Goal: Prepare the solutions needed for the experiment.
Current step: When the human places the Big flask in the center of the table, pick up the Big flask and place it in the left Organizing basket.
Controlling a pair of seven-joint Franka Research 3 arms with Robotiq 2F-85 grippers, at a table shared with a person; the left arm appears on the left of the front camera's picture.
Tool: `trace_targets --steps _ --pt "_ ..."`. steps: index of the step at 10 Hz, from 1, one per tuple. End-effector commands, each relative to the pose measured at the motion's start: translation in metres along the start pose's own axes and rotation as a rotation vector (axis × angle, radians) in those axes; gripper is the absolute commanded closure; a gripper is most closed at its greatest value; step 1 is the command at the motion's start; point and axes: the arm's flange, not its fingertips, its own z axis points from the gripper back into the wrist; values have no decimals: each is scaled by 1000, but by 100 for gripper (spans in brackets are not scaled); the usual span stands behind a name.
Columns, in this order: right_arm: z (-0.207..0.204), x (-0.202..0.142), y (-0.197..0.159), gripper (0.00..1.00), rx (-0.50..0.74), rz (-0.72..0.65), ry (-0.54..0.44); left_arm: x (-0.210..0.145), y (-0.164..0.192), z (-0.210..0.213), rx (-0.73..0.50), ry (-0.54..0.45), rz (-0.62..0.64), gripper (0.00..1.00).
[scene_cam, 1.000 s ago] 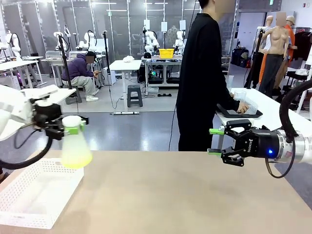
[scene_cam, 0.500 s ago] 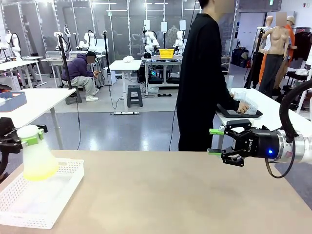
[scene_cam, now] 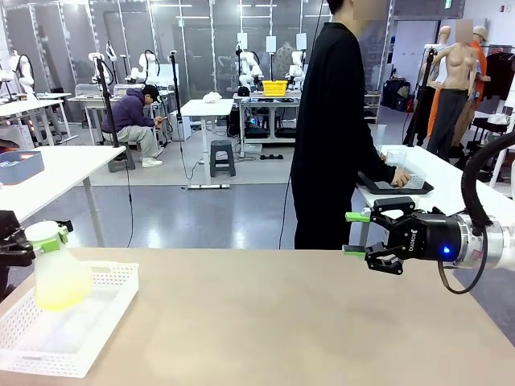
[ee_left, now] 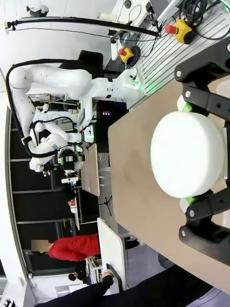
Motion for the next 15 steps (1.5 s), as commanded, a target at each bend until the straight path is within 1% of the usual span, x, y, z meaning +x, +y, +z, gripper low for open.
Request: trace_targets --steps 1,2,4,5,7,8,9,12,15 --pt "-2 -5 0 33 16 2 -6 -11 8 10 29 -15 -15 90" --pt "-2 -5 0 33 16 2 -6 -20 10 14 32 0 -12 90" --pt "-2 -5 0 33 16 2 -6 -35 13 21 24 0 -13 90" --pt "-2 -5 0 33 16 2 -6 -45 15 26 42 12 3 90" --pt "-2 -5 0 33 16 2 -6 -59 17 28 45 32 16 90" --pt "-2 -5 0 33 16 2 -6 -67 19 28 45 60 18 90" --pt "-2 -5 0 33 16 2 -6 -73 19 28 33 53 8 90" --pt "-2 -5 0 33 16 2 -6 -83 19 29 39 49 21 90" --pt "-2 -5 0 33 16 2 -6 -95 24 30 24 67 41 90"
